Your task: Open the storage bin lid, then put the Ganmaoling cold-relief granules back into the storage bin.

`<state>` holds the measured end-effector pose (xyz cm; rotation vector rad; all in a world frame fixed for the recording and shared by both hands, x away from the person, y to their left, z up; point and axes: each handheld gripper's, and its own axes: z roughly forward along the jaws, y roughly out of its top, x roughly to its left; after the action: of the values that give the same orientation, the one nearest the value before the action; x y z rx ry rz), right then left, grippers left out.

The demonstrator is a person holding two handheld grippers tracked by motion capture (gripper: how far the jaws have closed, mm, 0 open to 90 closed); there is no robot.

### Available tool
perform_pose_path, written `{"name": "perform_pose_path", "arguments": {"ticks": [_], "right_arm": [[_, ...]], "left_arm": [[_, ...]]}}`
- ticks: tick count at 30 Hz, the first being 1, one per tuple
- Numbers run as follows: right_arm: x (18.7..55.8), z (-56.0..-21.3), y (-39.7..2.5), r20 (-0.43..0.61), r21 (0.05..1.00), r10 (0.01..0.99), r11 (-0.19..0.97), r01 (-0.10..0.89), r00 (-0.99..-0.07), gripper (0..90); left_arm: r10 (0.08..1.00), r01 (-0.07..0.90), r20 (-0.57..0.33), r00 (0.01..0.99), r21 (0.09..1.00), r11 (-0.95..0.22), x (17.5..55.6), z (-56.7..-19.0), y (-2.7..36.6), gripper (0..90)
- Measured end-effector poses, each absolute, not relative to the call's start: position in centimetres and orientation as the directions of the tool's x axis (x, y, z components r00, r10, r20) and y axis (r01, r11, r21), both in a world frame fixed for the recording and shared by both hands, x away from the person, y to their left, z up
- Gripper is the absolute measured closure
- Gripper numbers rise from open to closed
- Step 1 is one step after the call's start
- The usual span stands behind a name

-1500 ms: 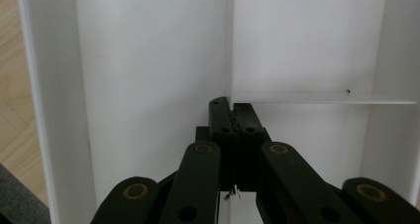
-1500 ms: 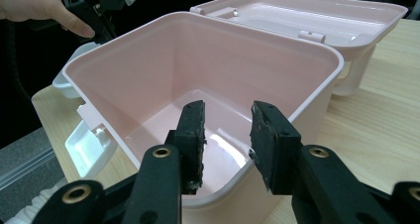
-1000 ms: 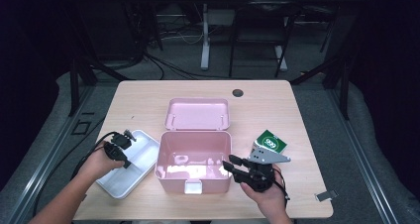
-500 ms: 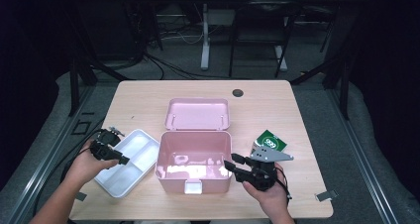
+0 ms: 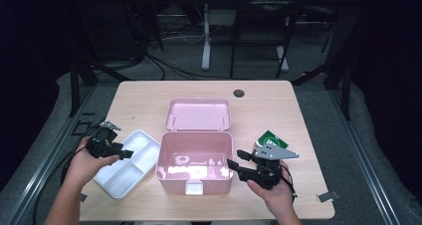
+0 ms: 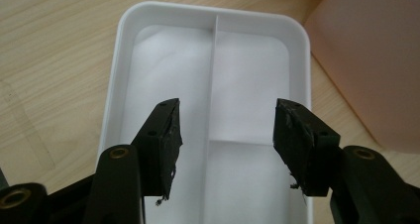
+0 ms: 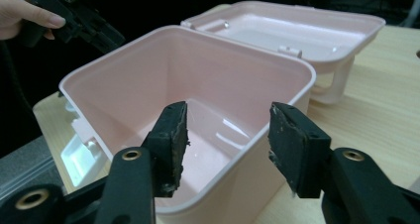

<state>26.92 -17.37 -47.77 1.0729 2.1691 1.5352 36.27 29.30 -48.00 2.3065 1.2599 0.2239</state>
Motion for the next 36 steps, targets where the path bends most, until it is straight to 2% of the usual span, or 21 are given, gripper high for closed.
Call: {"name": "perform_pose_path", "arguments": {"ticks": [3, 6, 10, 18, 24, 26, 36], "right_arm": [[27.0, -47.5, -17.5, 0.187, 0.905, 0.695, 0.153, 0.397, -0.694, 46.1], [27.3, -47.3, -17.5, 0.178, 0.900, 0.697, 0.170, 0.401, -0.695, 45.2], [27.7, -47.0, -17.5, 0.115, 0.906, 0.714, 0.210, 0.367, -0.690, 41.5], [28.9, -46.4, -17.9, 0.084, 0.878, 0.740, 0.262, 0.400, -0.668, 38.7], [30.6, -46.3, -18.8, 0.048, 0.829, 0.745, 0.342, 0.443, -0.665, 35.2], [31.5, -46.0, -19.0, -0.016, 0.792, 0.750, 0.413, 0.449, -0.662, 32.0], [34.4, -46.4, -20.0, -0.024, 0.694, 0.755, 0.484, 0.532, -0.655, 26.6]], "left_arm": [[0.824, 0.730, -0.103, 0.558, 0.534, -0.427, 35.8, -47.5, 29.4, 43.8], [0.818, 0.724, -0.096, 0.567, 0.532, -0.439, 35.5, -47.2, 29.4, 43.1], [0.812, 0.714, -0.109, 0.574, 0.552, -0.431, 35.2, -47.0, 29.4, 42.6], [0.796, 0.703, -0.107, 0.596, 0.549, -0.453, 34.8, -47.0, 29.1, 42.4], [0.799, 0.700, -0.102, 0.592, 0.557, -0.448, 34.7, -46.9, 29.3, 42.2], [0.800, 0.700, -0.101, 0.592, 0.557, -0.447, 34.8, -46.9, 29.3, 42.2], [0.796, 0.700, -0.105, 0.596, 0.554, -0.451, 34.8, -47.1, 29.3, 41.9]]}}
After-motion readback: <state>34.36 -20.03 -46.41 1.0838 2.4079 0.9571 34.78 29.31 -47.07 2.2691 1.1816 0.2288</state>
